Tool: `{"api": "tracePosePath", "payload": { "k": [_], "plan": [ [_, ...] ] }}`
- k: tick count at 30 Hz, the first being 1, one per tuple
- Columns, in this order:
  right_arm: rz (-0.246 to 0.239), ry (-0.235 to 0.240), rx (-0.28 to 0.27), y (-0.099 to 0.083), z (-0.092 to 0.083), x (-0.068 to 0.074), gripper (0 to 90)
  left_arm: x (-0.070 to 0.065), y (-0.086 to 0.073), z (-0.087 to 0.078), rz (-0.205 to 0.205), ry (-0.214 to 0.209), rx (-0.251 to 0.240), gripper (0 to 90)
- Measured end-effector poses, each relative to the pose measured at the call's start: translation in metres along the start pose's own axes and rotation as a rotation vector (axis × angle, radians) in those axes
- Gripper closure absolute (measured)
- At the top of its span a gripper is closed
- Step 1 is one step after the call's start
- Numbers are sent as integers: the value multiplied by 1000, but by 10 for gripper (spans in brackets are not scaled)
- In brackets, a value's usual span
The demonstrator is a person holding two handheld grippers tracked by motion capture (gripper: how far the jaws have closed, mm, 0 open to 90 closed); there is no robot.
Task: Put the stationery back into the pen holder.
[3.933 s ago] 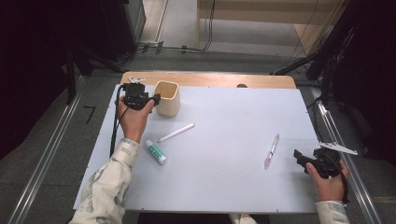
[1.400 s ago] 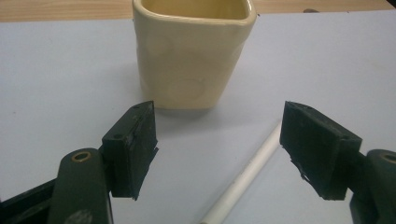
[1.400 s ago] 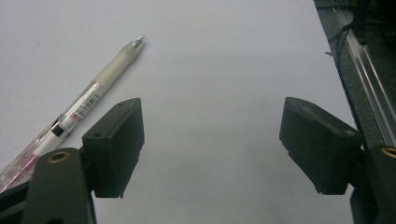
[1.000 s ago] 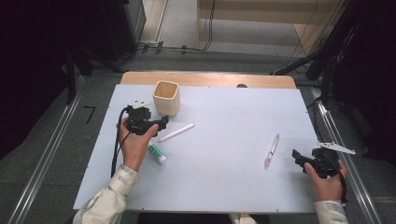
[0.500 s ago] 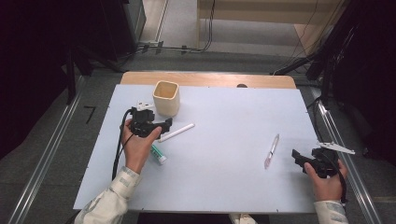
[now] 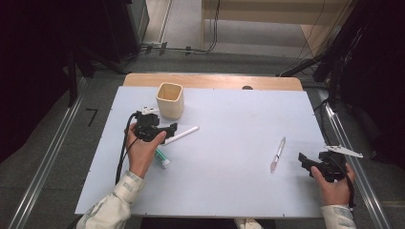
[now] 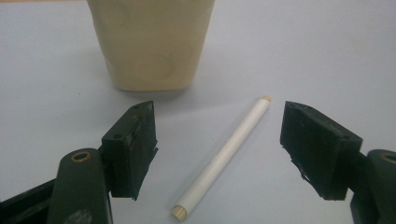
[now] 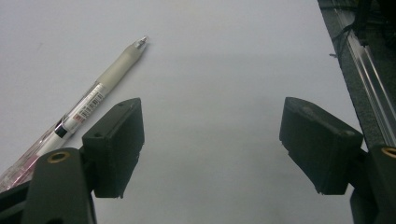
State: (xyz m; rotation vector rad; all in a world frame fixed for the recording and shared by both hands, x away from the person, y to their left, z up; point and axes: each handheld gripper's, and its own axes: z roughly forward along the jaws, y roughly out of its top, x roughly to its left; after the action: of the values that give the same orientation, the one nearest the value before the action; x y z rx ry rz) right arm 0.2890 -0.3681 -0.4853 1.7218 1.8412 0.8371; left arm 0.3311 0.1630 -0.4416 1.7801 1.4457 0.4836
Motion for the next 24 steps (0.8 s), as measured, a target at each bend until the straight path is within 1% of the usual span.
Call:
{"api": "tracePosePath", "payload": {
  "k": [4,8,12,19,24],
  "plan": [
    [1,0,-1,0,0,0,207,0,-1,2,0,-3,-1,275],
    [1,1,-2,0,0,0,206,-1,-2,4,7,-5,7,275],
    [0,0,-1,0,0,0,206,-2,-3,8,12,-1,22,276],
    [0,0,-2,0,-1,-1,207,-3,-6,15,42,-7,52,284],
    [4,1,-2,0,-1,-1,206,-1,-7,19,43,-2,69,285]
  ]
}}
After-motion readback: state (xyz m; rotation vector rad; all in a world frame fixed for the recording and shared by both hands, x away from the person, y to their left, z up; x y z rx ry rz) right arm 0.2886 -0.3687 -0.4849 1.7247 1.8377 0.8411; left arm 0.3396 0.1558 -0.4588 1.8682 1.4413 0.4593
